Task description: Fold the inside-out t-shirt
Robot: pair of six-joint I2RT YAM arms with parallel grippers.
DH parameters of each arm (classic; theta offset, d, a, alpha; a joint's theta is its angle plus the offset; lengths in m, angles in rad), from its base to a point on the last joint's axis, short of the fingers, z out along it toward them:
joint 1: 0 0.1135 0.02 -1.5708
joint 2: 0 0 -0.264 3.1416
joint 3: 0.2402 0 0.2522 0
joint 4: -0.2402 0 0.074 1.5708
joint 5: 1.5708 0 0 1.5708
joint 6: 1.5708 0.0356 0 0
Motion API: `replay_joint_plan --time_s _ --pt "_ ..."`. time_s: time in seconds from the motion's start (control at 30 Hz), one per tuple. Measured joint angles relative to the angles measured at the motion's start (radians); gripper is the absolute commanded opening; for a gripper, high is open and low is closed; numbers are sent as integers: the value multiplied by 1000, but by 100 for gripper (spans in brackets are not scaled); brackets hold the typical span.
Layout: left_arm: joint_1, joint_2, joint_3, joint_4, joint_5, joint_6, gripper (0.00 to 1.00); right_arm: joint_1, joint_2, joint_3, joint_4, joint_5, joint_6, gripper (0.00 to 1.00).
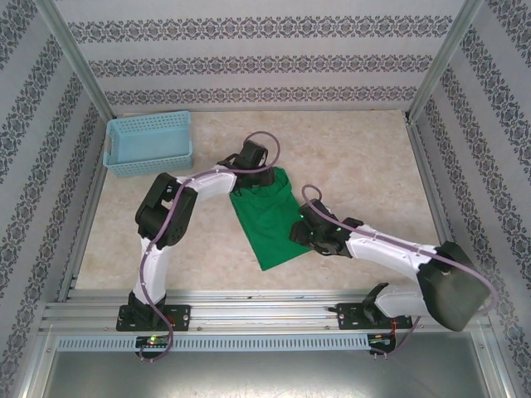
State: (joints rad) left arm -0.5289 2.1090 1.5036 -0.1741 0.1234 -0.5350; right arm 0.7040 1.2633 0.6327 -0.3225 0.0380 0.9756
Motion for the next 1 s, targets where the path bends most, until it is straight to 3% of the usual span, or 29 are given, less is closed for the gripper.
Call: replay_joint_plan --time_s 0.17,0.33,0.57,0.67,0.8,1.0 --pt "-6 -221 -120 -101 -53 9 54 -113 -34 67 -21 27 -80 57" --pt "-8 -438 -320 -112 -92 -16 56 -224 114 119 2 8 -159 55" --pt "-5 -283 -350 -106 -102 -22 54 -208 206 95 56 -30 -195 55" --pt "7 -204 -312 -107 -109 -25 44 -164 206 57 73 -28 -193 54" --pt "40 -171 -282 -98 -122 -35 29 -77 201 23 83 13 -166 43" --pt "97 -152 -265 -80 -111 -25 22 56 143 -40 110 48 -71 39"
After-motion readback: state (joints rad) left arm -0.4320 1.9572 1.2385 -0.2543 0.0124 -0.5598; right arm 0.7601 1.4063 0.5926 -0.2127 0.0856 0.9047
